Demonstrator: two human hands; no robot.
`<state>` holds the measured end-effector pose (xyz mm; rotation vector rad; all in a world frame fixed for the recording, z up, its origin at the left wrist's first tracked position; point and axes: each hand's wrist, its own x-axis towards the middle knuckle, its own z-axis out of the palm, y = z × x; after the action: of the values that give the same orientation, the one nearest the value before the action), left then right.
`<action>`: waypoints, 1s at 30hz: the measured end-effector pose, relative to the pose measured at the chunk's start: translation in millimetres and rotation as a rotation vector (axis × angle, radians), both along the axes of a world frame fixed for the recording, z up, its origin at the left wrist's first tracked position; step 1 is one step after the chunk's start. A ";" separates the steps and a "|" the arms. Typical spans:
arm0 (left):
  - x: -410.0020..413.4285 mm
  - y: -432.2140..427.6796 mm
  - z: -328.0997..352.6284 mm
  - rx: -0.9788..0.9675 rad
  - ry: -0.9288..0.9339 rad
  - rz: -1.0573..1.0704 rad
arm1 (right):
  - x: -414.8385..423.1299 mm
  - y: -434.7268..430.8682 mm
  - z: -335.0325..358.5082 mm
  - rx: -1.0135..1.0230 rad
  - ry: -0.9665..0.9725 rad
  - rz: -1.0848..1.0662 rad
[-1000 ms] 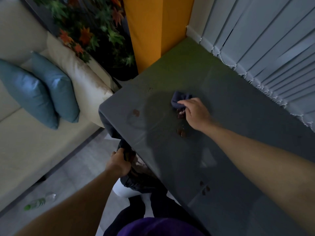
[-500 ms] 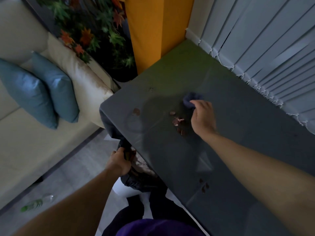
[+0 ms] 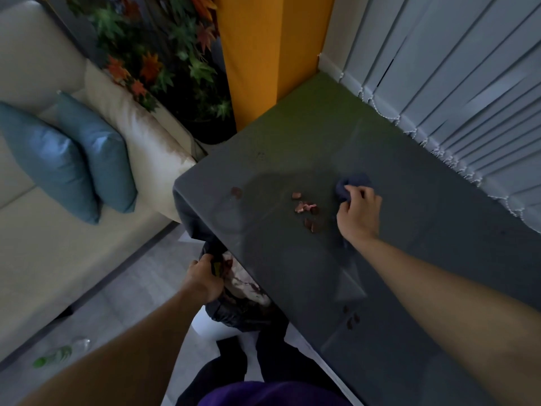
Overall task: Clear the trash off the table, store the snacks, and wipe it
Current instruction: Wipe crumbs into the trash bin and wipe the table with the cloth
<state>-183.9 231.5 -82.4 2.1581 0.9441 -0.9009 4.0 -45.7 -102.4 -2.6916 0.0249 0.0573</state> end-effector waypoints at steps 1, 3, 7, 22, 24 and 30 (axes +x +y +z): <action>-0.3 0.1 0.2 -0.001 -0.001 -0.001 | -1.3 0.5 -0.8 0.001 0.026 0.021; -0.8 0.0 0.7 0.002 0.001 -0.001 | -4.5 0.8 -1.7 0.032 0.043 0.113; -1.8 1.3 1.7 0.009 0.004 -0.013 | -10.8 -1.4 -2.8 0.056 -0.037 0.276; -5.0 7.8 0.9 -0.022 0.002 -0.005 | -58.0 13.6 -13.3 0.152 -0.088 0.446; -6.3 8.8 0.3 -0.016 -0.003 -0.007 | -53.2 12.4 -10.5 0.156 -0.094 0.262; -8.9 11.6 -1.2 -0.005 -0.013 -0.001 | -56.9 21.9 -7.7 0.019 0.055 0.168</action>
<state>-192.8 243.0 -83.5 2.1575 0.9339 -0.8882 -52.9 -23.8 -110.1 -2.6668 -0.1837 0.1824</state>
